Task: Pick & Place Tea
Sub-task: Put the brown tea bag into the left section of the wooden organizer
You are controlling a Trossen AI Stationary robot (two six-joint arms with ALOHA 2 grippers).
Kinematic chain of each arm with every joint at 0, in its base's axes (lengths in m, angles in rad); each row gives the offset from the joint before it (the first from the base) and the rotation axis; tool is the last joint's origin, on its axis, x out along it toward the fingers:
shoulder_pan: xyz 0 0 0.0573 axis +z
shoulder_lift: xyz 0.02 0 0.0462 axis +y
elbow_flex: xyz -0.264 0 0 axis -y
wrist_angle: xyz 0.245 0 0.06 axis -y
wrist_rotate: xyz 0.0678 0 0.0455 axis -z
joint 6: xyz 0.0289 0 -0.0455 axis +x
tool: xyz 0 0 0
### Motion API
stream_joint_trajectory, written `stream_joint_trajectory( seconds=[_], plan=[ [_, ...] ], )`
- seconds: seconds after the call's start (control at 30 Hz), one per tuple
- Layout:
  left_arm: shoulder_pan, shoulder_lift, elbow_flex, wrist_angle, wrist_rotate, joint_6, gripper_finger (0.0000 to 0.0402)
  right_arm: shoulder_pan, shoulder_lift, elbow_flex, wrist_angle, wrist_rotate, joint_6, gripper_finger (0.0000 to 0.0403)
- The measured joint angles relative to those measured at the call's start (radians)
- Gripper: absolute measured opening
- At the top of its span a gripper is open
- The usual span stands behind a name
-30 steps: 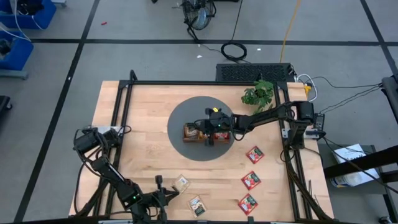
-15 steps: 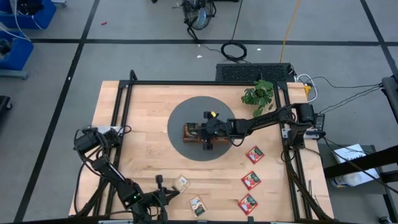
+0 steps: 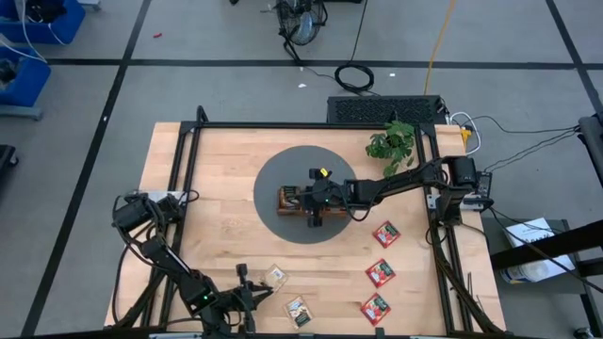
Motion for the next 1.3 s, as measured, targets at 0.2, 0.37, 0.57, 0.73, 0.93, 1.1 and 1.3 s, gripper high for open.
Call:
stream_joint_trajectory(
  seconds=[0.2,0.37,0.57,0.73,0.93,1.1,1.3],
  plan=[
    [0.0,0.0,0.0,0.0,0.0,0.002,0.0049,0.0,0.0,0.006,-0.015,0.001,0.061,0.0],
    [0.003,0.0,0.0,0.0,0.0,0.007,0.0049,0.0,0.0,0.03,-0.051,0.006,0.108,0.0],
    [0.013,0.0,0.0,-0.002,0.001,0.014,0.0049,-0.002,0.0,0.03,-0.054,0.072,0.085,0.0],
    [0.013,0.0,0.0,-0.003,0.002,0.012,0.0049,-0.002,0.012,0.03,-0.05,0.05,0.082,0.0],
    [0.013,0.0,0.0,-0.006,0.002,0.013,0.0049,0.006,0.092,0.041,-0.03,0.032,0.076,0.0],
    [0.013,0.0,0.0,-0.004,0.002,0.008,0.0049,0.007,0.112,0.042,-0.008,0.058,0.086,0.0],
    [0.013,-0.001,0.0,-0.01,0.025,0.001,0.0049,0.014,0.105,0.04,0.005,0.055,0.045,0.0002]
  ],
)
